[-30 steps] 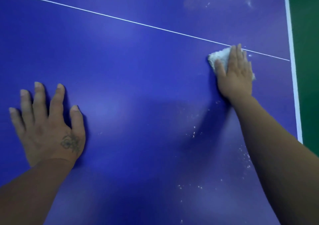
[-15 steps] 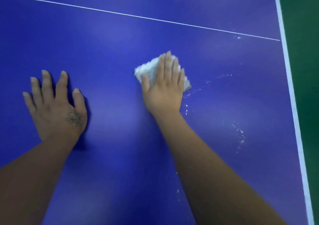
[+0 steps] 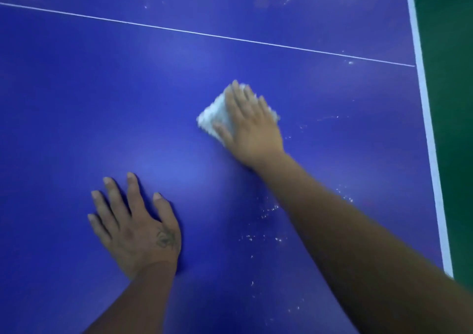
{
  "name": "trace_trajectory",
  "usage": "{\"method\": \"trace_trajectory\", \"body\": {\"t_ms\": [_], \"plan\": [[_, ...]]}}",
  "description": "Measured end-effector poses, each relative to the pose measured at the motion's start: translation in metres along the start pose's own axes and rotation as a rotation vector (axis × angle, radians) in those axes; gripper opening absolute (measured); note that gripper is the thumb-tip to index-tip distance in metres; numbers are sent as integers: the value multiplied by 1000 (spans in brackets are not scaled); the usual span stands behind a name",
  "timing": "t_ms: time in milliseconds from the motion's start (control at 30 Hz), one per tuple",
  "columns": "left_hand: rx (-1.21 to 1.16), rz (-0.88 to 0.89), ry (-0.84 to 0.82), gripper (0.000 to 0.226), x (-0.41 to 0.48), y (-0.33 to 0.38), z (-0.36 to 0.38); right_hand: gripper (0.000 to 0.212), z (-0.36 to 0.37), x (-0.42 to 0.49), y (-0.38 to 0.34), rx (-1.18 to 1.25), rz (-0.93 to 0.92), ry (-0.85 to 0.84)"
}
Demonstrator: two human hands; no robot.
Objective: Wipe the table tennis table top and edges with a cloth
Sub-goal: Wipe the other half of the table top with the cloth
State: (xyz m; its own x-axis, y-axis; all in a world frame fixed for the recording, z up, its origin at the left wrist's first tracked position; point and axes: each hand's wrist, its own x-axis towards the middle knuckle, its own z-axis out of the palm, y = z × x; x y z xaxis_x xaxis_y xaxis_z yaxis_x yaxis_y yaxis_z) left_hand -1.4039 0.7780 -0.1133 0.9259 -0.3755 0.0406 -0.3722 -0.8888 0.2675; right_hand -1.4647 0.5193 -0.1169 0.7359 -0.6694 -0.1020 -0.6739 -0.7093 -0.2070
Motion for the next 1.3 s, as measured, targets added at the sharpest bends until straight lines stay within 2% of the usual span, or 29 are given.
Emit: {"method": "trace_trajectory", "body": {"t_ms": [133, 267, 367, 533, 600, 700, 900, 1000, 1100, 1200, 1300], "plan": [[-2, 19, 16, 65, -2, -1, 4, 80, -17, 42, 72, -32, 214, 69], [3, 28, 54, 64, -1, -3, 7, 78, -22, -8, 118, -38, 436, 147], [5, 34, 73, 63, -2, -3, 9, 78, -14, -83, 112, -24, 533, 200], [3, 32, 75, 62, -1, -2, 9, 80, 4, -195, 73, 29, 601, 178], [7, 26, 79, 62, -1, -2, 10, 80, 10, -204, 65, 28, 642, 173], [8, 39, 87, 62, -1, -2, 10, 80, 7, -166, 66, 33, 718, 226], [10, 40, 112, 61, 0, -6, 13, 82, -5, -32, 90, 28, 670, 262], [18, 47, 125, 59, -1, -6, 13, 83, -7, -2, 78, 49, 652, 227], [20, 38, 114, 59, 0, -5, 11, 80, -1, -33, 40, -11, 524, 210], [16, 22, 88, 60, 0, -3, 8, 76, 15, -116, 1, -27, 350, 205], [17, 18, 76, 61, -1, -3, 7, 78, 33, -202, -28, 1, 260, 144]]}}
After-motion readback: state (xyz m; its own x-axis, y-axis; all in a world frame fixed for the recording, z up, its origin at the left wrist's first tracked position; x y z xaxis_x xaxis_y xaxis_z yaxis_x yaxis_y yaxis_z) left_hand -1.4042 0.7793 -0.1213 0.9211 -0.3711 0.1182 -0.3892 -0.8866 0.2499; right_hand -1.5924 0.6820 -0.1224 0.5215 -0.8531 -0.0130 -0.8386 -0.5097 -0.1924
